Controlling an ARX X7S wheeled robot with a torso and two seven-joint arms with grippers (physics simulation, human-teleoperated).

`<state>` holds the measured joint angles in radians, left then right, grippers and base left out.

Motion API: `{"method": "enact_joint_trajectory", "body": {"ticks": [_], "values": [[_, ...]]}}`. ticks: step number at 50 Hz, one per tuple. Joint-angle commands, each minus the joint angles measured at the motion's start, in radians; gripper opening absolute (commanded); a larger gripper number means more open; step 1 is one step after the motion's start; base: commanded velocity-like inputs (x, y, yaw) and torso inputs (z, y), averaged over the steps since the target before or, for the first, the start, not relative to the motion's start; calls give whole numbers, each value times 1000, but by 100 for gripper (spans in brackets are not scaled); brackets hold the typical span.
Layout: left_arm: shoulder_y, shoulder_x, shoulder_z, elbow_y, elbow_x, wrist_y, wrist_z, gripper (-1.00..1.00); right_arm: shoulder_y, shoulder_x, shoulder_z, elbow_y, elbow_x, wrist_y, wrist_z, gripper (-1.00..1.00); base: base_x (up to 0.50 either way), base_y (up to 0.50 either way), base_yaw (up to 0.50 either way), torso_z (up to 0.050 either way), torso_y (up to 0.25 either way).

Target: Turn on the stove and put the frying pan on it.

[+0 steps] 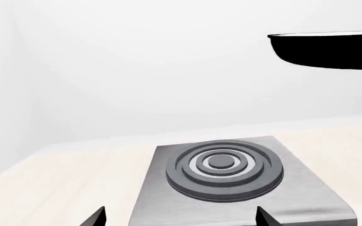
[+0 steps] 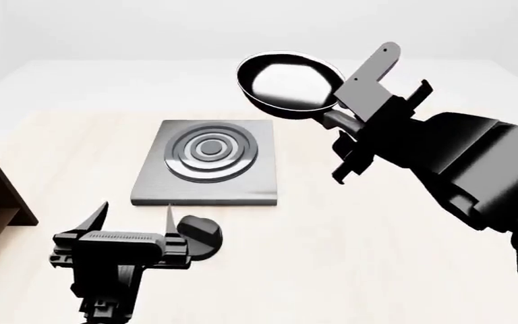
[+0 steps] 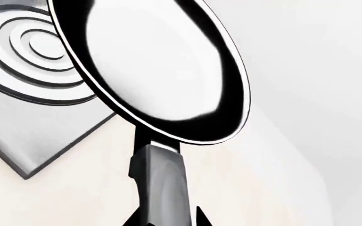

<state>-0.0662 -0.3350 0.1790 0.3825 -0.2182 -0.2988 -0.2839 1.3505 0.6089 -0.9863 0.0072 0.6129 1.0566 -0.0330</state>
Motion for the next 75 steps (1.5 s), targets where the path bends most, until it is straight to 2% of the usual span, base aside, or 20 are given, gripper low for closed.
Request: {"method": "enact_joint_trajectory", "body": {"ticks": [1,2,18,49,75], "values": [[25,-10,6,-24,16,116,25,100,56,-87,5,83,-126,-54,6,-100,0,0,0,0,0],[38,-12,8,-30,23,159,33,100,61,-105,9,103,-129,-60,12,-100,0,0,0,0,0],[42,-27,1,-22,-52,162,81,100,102,-275,-15,294,-165,-121,7,-100,0,0,0,0,2],[53,-39,-2,-17,-77,184,90,100,108,-475,-43,520,-215,-251,32,-100,0,0,0,0,2],[63,-41,2,-27,-80,205,87,100,93,-562,-45,619,-225,-290,91,-100,0,0,0,0,-246]]}}
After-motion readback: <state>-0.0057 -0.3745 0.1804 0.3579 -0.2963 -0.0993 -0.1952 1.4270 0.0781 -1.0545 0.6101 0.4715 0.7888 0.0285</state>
